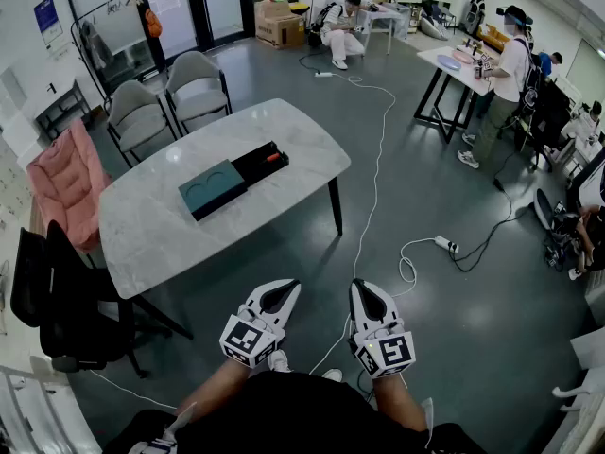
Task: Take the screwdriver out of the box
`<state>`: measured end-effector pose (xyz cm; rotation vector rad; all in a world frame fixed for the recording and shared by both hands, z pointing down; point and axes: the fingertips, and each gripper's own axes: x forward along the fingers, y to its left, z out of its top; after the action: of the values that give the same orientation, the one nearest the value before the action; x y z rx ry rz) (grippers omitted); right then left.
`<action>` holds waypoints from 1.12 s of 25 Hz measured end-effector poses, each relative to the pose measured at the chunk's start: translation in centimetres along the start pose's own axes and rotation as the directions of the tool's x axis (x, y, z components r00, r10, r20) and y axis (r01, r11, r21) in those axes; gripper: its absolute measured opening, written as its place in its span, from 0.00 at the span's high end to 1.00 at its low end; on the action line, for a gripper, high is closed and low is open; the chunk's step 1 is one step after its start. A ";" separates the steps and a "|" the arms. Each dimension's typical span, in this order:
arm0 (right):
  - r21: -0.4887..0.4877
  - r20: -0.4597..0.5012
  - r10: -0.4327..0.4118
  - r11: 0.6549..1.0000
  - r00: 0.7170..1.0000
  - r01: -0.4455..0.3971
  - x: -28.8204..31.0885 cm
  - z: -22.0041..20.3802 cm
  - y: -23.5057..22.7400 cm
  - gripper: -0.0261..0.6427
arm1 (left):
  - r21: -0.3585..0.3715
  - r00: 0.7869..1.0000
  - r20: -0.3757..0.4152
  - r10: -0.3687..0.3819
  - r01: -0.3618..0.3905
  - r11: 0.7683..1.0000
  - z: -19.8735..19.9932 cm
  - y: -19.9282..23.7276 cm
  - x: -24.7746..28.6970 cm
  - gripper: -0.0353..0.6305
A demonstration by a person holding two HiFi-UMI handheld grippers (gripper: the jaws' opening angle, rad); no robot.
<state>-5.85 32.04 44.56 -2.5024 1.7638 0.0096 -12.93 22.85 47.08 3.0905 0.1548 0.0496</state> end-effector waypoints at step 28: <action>-0.002 -0.002 -0.015 1.000 1.000 0.015 6.8 -1.0 5.9 0.93 | -0.037 0.999 0.028 0.026 -0.024 0.999 -0.3 9.3 -4.9 0.94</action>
<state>-9.17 23.65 44.81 -2.5179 1.7470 0.0073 -16.89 13.18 47.71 3.0546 0.1128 0.0092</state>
